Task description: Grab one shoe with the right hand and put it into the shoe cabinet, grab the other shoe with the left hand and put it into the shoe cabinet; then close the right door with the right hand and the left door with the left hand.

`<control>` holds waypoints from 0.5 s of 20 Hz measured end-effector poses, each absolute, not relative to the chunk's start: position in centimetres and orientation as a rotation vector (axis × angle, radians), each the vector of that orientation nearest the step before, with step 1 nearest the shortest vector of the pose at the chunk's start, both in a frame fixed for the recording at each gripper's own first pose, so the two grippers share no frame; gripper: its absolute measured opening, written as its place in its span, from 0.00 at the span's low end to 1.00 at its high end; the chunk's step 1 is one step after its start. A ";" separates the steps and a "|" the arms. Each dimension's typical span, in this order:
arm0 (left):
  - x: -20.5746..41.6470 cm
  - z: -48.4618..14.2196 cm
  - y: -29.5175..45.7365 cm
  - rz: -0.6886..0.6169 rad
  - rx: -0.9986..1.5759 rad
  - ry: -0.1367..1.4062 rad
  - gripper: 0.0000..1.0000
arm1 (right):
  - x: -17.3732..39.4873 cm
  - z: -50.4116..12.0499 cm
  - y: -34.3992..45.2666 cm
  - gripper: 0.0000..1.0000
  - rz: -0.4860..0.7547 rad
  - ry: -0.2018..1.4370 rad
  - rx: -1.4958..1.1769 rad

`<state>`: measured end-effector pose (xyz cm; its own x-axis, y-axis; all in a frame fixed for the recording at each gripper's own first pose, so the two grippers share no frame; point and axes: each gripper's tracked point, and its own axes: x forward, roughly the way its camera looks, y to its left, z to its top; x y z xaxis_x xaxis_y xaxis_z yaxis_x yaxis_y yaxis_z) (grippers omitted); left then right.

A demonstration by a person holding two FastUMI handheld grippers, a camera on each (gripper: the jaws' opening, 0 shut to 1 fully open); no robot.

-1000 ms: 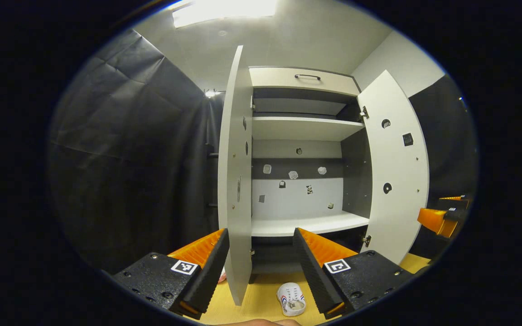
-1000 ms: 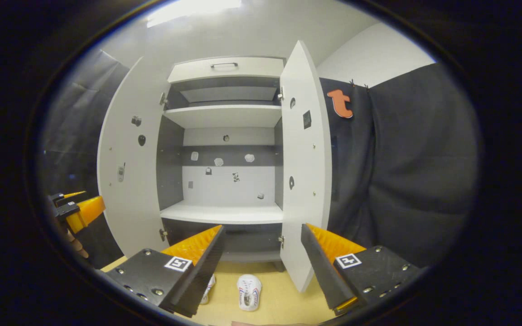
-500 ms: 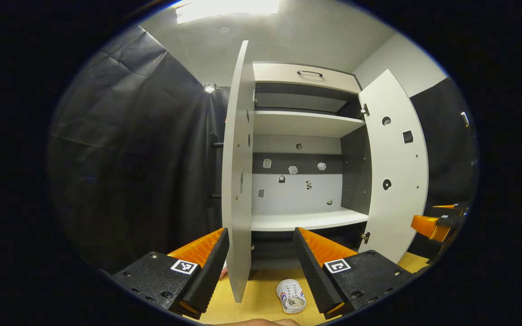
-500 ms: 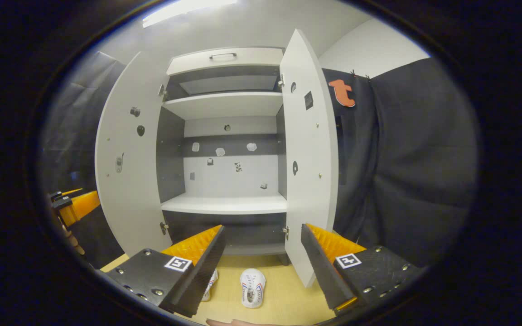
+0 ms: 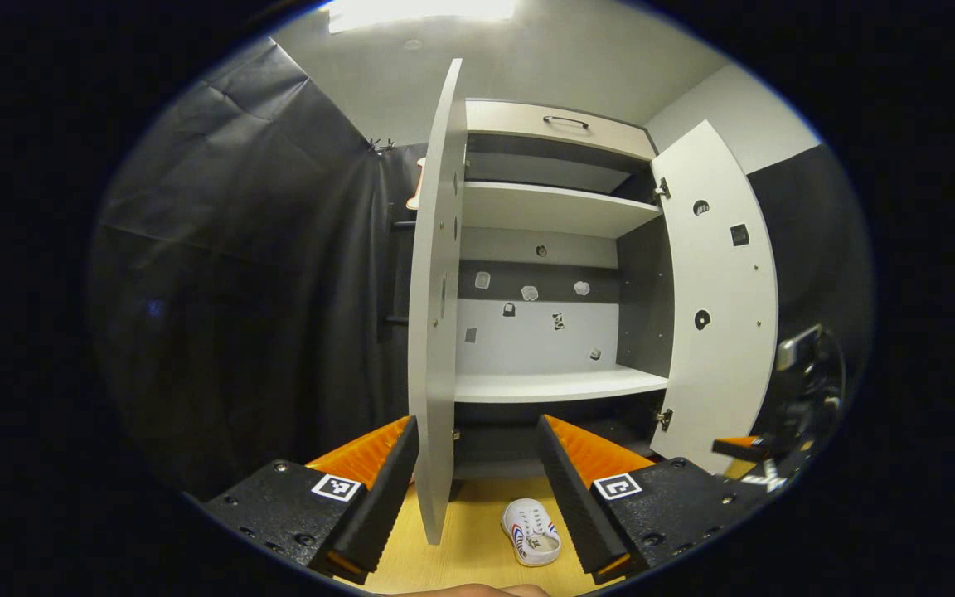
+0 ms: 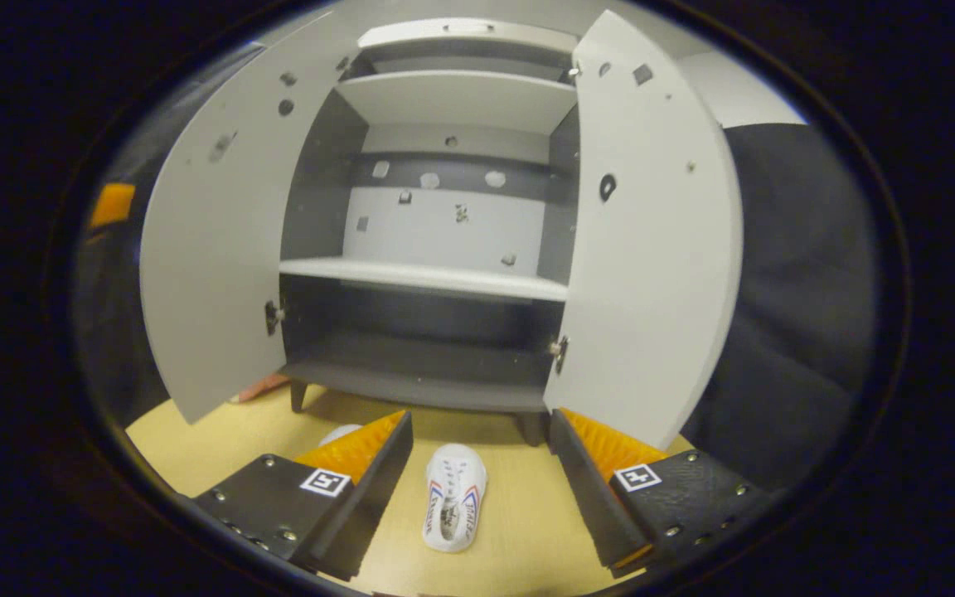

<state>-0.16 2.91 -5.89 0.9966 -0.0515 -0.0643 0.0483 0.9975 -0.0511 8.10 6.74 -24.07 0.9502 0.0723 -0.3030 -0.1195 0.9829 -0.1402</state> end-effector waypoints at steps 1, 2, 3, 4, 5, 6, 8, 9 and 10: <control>-0.2 -6.1 3.2 -0.047 -0.049 0.064 0.87 | 8.6 -27.0 7.2 0.99 0.103 0.342 -0.179; -0.3 -6.3 3.5 -0.042 -0.047 0.064 0.87 | 9.2 -29.9 7.8 0.97 0.108 0.388 -0.190; -0.4 -6.5 3.9 -0.040 -0.042 0.063 0.87 | 9.5 -32.8 8.4 0.96 0.119 0.446 -0.196; -0.5 -6.8 4.2 -0.036 -0.040 0.064 0.87 | 9.6 -35.4 8.9 0.91 0.124 0.506 -0.192; -0.5 -7.0 4.4 -0.035 -0.037 0.067 0.87 | 9.9 -37.2 9.3 0.91 0.127 0.547 -0.181; -0.5 -7.4 4.6 -0.033 -0.036 0.072 0.86 | 10.3 -38.5 9.3 0.89 0.113 0.572 -0.166; -0.5 -8.0 4.9 -0.042 -0.034 0.086 0.87 | 10.8 -40.4 9.3 0.83 0.097 0.611 -0.142; -0.6 -8.2 4.9 -0.044 -0.032 0.089 0.87 | 10.7 -41.3 9.4 0.83 0.089 0.637 -0.124; -0.4 -8.5 5.1 -0.041 -0.025 0.091 0.87 | 10.6 -42.1 9.7 0.83 0.090 0.665 -0.108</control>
<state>-0.41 5.13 -8.52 0.9950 -0.0424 -0.0899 0.0401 0.9988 -0.0272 10.56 9.68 -42.08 0.7835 0.0490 -0.6195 -0.1180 0.9905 -0.0710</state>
